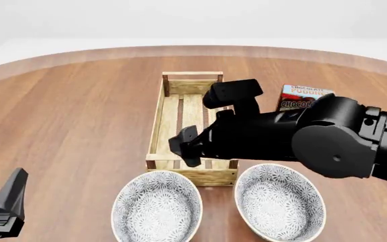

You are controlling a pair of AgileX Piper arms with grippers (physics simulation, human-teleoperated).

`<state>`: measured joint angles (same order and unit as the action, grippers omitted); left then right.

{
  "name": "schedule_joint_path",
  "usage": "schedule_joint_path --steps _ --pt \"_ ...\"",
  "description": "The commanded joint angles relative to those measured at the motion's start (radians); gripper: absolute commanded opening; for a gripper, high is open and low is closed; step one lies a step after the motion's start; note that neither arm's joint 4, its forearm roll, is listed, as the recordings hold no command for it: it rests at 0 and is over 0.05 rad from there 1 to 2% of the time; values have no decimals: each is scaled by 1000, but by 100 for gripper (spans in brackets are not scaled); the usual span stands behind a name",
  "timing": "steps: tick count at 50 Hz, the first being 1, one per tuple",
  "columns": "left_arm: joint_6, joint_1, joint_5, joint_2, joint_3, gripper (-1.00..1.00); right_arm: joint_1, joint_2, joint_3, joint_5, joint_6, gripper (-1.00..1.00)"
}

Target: Stack the left bowl on the right bowl and place them in the tray.

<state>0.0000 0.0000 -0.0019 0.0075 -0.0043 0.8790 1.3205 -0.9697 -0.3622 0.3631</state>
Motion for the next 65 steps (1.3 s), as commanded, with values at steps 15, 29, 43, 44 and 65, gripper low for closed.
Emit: schedule_joint_path --steps 15,29,43,44,65 --pt "0 0 0 0 0 100 -35 65 91 20 103 100" --pt "0 0 0 0 0 100 -44 76 108 30 122 100" --pt "0 0 0 0 0 100 -28 149 117 78 141 100" --pt "0 0 0 0 0 100 -24 153 121 86 146 100" --pt "0 0 0 0 0 100 22 239 197 187 216 100"
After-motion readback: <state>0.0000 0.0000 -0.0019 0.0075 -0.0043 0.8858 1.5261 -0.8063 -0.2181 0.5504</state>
